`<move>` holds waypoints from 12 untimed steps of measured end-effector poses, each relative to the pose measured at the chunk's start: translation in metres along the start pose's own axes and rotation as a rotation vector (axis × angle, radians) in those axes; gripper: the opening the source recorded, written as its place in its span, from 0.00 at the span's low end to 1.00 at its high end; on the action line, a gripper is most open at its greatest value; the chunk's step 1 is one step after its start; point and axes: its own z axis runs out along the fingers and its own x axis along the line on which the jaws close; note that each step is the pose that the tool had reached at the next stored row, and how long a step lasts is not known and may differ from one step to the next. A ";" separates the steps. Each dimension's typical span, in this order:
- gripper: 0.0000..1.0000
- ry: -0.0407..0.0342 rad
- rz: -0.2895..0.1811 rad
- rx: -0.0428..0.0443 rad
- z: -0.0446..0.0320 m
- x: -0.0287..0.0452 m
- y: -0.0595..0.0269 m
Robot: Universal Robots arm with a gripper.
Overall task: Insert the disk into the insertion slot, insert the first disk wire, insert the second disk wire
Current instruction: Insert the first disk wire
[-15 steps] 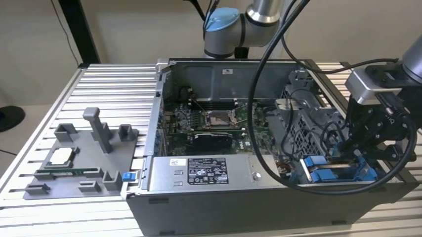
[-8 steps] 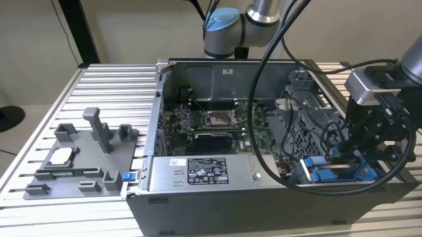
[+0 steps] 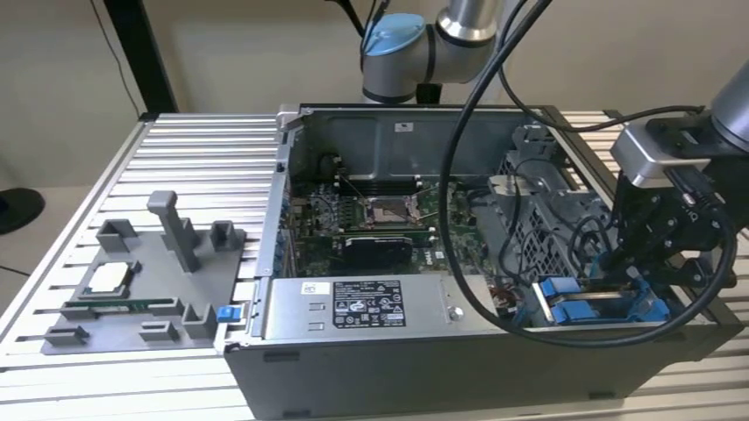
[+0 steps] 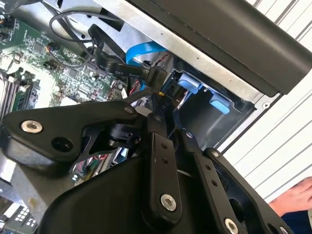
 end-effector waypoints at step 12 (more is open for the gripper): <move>0.00 -0.0002 0.000 -0.0025 0.0014 0.0001 -0.0012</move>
